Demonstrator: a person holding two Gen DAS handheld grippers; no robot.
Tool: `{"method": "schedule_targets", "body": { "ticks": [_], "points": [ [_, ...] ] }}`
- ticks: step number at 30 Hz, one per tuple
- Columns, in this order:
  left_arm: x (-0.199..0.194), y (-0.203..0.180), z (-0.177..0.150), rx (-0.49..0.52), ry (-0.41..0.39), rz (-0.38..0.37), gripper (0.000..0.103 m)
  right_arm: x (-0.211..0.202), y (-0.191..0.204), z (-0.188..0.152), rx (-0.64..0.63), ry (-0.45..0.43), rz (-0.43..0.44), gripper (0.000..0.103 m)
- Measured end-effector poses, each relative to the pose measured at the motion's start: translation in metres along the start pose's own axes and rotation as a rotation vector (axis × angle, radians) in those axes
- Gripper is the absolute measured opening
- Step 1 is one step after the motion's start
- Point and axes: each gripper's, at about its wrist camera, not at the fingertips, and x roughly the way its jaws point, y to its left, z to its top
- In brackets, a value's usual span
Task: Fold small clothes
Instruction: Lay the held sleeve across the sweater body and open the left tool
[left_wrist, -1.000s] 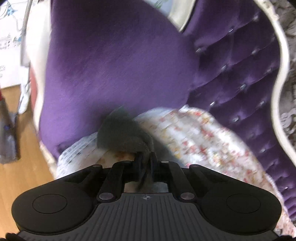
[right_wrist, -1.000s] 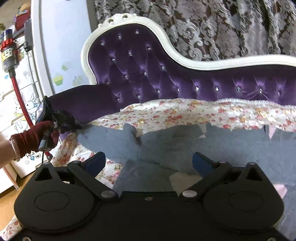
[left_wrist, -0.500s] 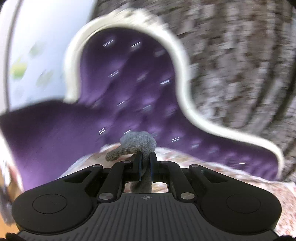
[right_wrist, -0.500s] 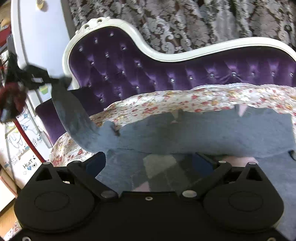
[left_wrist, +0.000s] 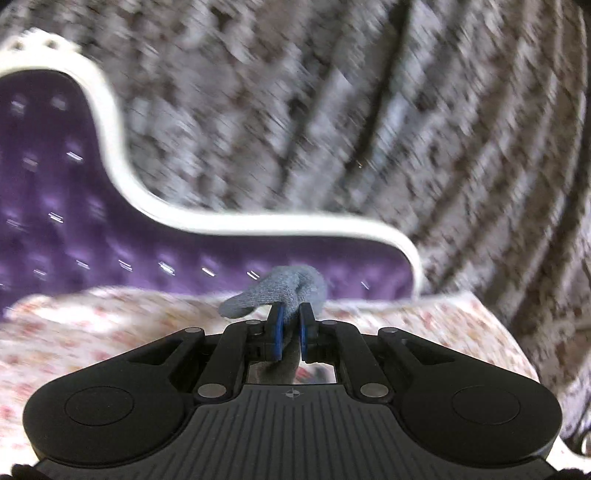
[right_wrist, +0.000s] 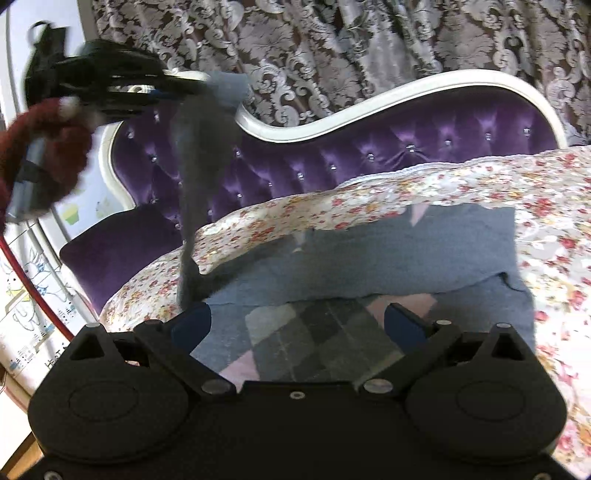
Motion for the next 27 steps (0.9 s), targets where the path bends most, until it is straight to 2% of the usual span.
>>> {"method": "schedule_targets", "body": {
  "ticks": [5, 6, 9, 12, 15, 17, 22, 26, 27],
  "points": [
    [0.063, -0.033, -0.052, -0.006, 0.132, -0.070, 0.013, -0.011, -0.014, -0.003, 0.030, 0.001, -0.029, 0.101],
    [0.070, -0.037, -0.062, -0.002, 0.154, -0.059, 0.021, -0.013, -0.017, -0.004, 0.036, 0.002, -0.036, 0.101],
    [0.066, -0.041, -0.081, 0.002, 0.161, -0.047, 0.033, -0.017, -0.023, -0.004, 0.045, 0.003, -0.049, 0.101],
    [0.045, -0.037, -0.088, 0.008, 0.124, -0.030, 0.043, -0.017, -0.028, -0.001, 0.045, 0.005, -0.066, 0.101],
    [0.027, -0.024, -0.098, 0.017, 0.091, 0.057, 0.047, -0.014, -0.031, 0.003, 0.043, 0.006, -0.071, 0.101],
    [0.020, -0.004, -0.109, -0.012, 0.088, 0.132, 0.047, -0.010, -0.030, 0.006, 0.029, 0.005, -0.077, 0.101],
    [0.022, 0.066, -0.149, -0.139, 0.175, 0.339, 0.047, 0.004, -0.023, 0.017, -0.039, 0.011, -0.092, 0.101],
    [0.029, 0.104, -0.175, -0.201, 0.264, 0.448, 0.047, 0.022, -0.020, 0.029, -0.113, 0.026, -0.126, 0.101],
    [0.026, 0.107, -0.179, -0.182, 0.232, 0.440, 0.048, 0.028, -0.019, 0.033, -0.129, 0.028, -0.140, 0.101]
  ]
}}
